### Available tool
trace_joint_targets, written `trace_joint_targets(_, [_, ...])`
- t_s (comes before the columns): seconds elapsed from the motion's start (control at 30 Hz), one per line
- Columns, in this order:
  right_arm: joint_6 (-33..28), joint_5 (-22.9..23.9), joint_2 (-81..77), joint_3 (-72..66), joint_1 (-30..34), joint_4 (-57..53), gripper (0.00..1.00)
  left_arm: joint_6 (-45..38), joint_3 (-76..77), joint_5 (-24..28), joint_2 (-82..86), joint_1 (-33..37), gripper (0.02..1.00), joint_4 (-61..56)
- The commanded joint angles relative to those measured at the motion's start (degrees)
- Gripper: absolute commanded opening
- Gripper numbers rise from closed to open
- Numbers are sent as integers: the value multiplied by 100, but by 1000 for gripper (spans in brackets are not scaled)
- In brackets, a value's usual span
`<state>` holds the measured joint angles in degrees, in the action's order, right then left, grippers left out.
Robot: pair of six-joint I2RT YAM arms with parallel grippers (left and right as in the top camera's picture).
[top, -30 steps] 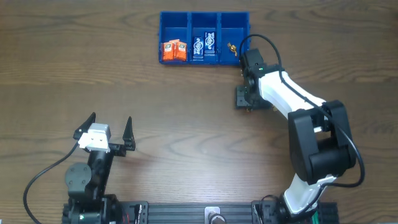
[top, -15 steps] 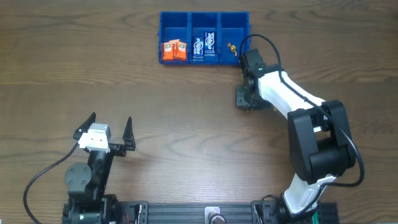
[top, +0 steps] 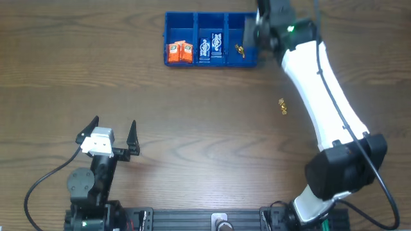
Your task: Sort Candies Into Trays
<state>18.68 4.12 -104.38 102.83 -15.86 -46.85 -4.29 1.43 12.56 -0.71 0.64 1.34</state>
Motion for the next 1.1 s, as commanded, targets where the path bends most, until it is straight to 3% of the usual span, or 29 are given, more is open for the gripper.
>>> trace_joint_targets(0.03, [-116,424,-1054,955,-22,199,123,44,-114,83,13,17,998,186])
trace_joint_targets(0.2, [-114,468,-1742,1134,-22,529,139,44,-114,83,13,17,998,186])
trace_joint_targets(0.37, [-94,461,-2004,1130,-37,538,297,44,-114,83,13,17,998,186])
trace_joint_targets(0.4, [-96,461,-2033,1126,-39,540,362,44,-114,83,13,17,998,186])
trace_joint_targets(0.53, [-118,461,-2037,1126,-55,544,882,44,-114,83,13,17,998,186])
trace_joint_targets(0.57, [-118,461,-2037,1126,-55,542,917,44,-114,83,13,17,998,186])
trace_joint_targets(0.7, [-221,522,-1985,1126,-35,238,985,44,-114,83,13,17,998,186])
trace_joint_targets(0.87, [-251,894,-1502,929,66,-608,1000,44,-114,83,13,17,998,186])
trace_joint_targets(1.1, [-378,892,-267,-466,284,-1029,1000,46,-114,83,13,17,996,186])
